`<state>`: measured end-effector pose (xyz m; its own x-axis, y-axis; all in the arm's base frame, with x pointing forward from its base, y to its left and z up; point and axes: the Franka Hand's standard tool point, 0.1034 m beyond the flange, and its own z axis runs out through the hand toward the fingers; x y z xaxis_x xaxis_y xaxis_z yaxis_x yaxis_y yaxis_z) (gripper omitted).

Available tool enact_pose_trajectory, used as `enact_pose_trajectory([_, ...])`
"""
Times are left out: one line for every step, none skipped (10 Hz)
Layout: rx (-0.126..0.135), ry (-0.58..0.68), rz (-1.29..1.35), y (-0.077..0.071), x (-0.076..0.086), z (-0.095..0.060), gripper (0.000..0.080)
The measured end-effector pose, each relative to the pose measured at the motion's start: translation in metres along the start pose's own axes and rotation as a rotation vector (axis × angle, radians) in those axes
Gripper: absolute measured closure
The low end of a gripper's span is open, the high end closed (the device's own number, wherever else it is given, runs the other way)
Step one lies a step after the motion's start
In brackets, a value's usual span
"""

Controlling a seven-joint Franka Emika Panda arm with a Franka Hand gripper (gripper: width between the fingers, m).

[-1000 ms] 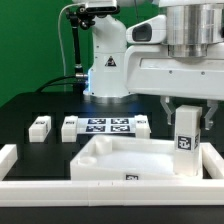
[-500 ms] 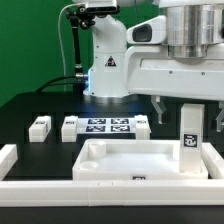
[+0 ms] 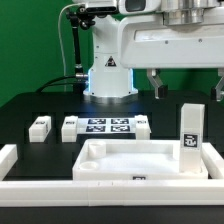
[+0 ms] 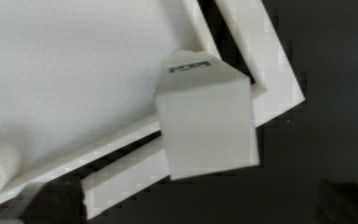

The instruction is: Assemble desk

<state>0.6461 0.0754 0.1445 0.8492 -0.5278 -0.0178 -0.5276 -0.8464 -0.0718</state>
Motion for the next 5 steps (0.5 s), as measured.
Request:
enact_pose_trajectory([0.0, 0.0, 0.0, 0.0, 0.0, 0.0, 0.0151])
enact_pose_trajectory([-0.001, -0.001, 0.0, 0.0, 0.0, 0.001, 0.0151])
enact_pose_trajectory([0.003, 0.001, -0.017, 0.002, 0.0, 0.0, 0.0151])
enact_pose_trajectory([0.009, 0.007, -0.053, 0.008, -0.005, -0.005, 0.0151])
enact_pose_trajectory([0.005, -0.002, -0.115, 0.015, -0.017, -0.01, 0.0151])
